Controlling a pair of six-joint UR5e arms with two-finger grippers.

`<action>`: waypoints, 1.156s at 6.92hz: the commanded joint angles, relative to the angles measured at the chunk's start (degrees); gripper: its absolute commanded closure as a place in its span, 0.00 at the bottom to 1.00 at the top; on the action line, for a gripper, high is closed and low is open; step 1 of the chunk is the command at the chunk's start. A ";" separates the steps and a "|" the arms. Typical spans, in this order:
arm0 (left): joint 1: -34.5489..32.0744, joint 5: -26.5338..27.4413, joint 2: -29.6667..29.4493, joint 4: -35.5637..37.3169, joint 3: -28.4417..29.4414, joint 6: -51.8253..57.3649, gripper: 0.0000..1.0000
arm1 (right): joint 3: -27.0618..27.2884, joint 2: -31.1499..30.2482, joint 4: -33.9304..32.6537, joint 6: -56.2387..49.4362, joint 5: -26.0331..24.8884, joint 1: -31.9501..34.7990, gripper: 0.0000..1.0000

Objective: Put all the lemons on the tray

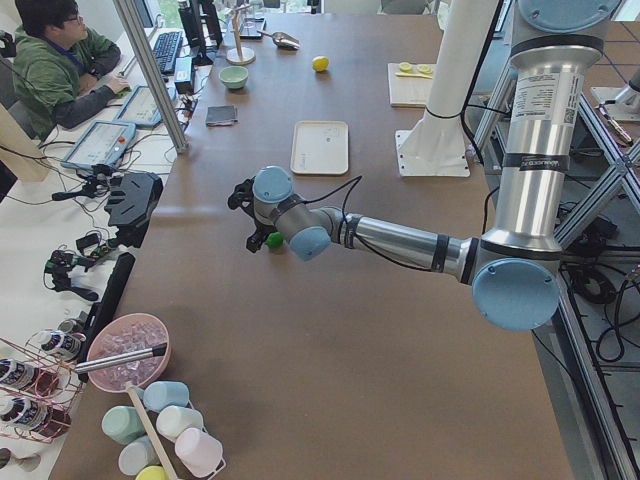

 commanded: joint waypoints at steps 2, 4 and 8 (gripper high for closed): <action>12.25 13.27 -8.74 -0.18 7.26 -14.36 0.02 | -0.01 0.69 0.12 1.47 -0.26 -1.04 0.00; 14.99 16.99 -9.39 -2.88 10.79 -14.84 0.02 | -0.01 0.69 0.12 1.47 -0.26 -0.95 0.00; 15.87 17.08 -8.77 -4.40 12.57 -14.84 0.02 | -0.01 0.69 0.03 1.47 -0.35 -0.95 0.00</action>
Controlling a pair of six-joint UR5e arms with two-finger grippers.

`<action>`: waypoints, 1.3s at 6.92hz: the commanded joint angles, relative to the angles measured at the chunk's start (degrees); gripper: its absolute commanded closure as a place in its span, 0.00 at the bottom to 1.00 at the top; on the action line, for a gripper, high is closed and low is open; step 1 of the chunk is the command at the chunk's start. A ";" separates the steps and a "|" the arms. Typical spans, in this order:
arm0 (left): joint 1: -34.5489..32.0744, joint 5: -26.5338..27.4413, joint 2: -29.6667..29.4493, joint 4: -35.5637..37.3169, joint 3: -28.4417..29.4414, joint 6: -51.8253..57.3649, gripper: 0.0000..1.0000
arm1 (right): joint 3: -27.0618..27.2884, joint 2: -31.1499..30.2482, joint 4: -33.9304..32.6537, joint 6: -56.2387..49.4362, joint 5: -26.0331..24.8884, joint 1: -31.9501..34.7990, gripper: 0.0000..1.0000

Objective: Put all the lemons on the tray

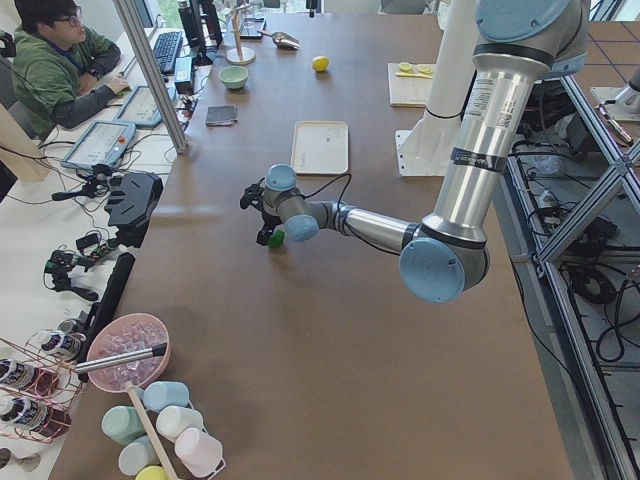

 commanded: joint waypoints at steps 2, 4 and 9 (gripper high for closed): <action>2.44 3.27 -0.02 -0.95 1.02 -0.12 0.28 | -0.09 0.00 0.06 -0.09 0.00 -0.04 0.00; 2.36 2.67 -0.02 -1.04 -0.46 -0.38 1.00 | 0.00 0.00 -0.03 0.00 0.08 -0.04 0.00; 10.86 3.72 -10.70 -0.43 -4.25 -21.61 1.00 | -0.08 -0.17 -0.03 0.00 0.08 0.04 0.00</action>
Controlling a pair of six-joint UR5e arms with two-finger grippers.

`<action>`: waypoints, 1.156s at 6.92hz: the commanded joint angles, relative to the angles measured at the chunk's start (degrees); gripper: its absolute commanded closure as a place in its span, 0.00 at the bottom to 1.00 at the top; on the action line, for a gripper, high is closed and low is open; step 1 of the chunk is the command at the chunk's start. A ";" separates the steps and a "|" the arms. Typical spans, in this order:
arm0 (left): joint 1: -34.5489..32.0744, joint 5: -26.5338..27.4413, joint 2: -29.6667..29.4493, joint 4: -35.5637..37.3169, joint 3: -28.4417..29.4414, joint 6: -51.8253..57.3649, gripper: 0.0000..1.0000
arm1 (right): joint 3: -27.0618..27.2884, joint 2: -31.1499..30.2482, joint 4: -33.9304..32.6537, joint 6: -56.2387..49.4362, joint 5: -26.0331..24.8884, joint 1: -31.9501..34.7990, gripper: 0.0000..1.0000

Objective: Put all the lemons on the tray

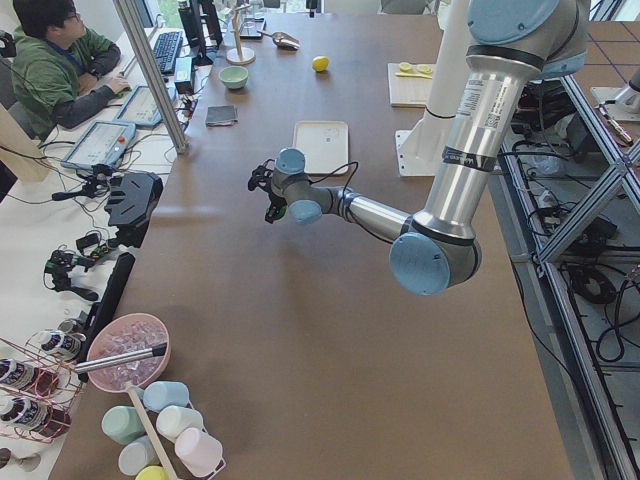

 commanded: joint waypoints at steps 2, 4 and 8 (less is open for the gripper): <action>10.41 8.29 -8.40 0.19 0.03 -11.89 1.00 | -0.14 -0.36 0.00 0.00 0.00 0.00 0.00; 13.76 12.25 -9.29 0.28 0.38 -11.99 1.00 | -0.05 -0.36 0.00 -0.09 0.00 0.00 0.00; 13.08 15.44 -8.16 0.89 -0.68 -9.72 0.02 | 0.65 -0.53 0.09 -0.70 -0.09 0.09 0.00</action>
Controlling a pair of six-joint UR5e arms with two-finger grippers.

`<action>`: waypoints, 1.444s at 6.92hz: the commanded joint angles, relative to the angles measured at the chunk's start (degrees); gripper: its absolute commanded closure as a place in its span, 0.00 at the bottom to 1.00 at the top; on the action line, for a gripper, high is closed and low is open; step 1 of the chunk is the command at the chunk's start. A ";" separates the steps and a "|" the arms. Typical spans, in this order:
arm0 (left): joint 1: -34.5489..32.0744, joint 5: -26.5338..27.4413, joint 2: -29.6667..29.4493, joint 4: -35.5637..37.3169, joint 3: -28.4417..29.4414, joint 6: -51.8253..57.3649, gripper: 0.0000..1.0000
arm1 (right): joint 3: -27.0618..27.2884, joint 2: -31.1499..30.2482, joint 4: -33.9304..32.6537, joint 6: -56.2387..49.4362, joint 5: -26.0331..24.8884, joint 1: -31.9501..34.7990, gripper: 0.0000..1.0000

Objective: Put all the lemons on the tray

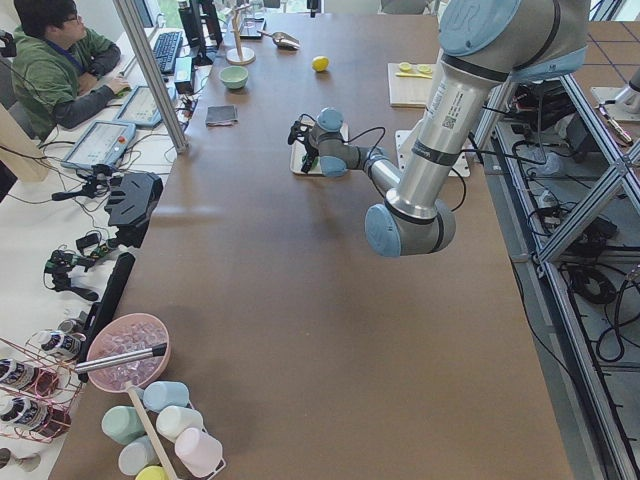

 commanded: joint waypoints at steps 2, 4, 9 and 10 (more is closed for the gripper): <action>-12.03 -13.10 5.58 6.69 -3.36 14.07 0.02 | 0.16 -0.21 0.03 -0.23 -2.46 -0.02 0.00; -25.11 -24.02 15.43 7.06 -5.48 34.59 0.02 | -1.58 -0.56 -0.06 -7.04 -5.46 -2.04 0.00; -34.94 -33.13 17.93 9.35 -4.78 45.33 0.02 | -8.42 -0.74 8.33 -7.18 -5.38 -10.82 0.00; -34.94 -33.13 17.93 9.35 -4.96 45.33 0.02 | -12.63 -0.74 14.82 -7.17 -5.64 -12.58 0.00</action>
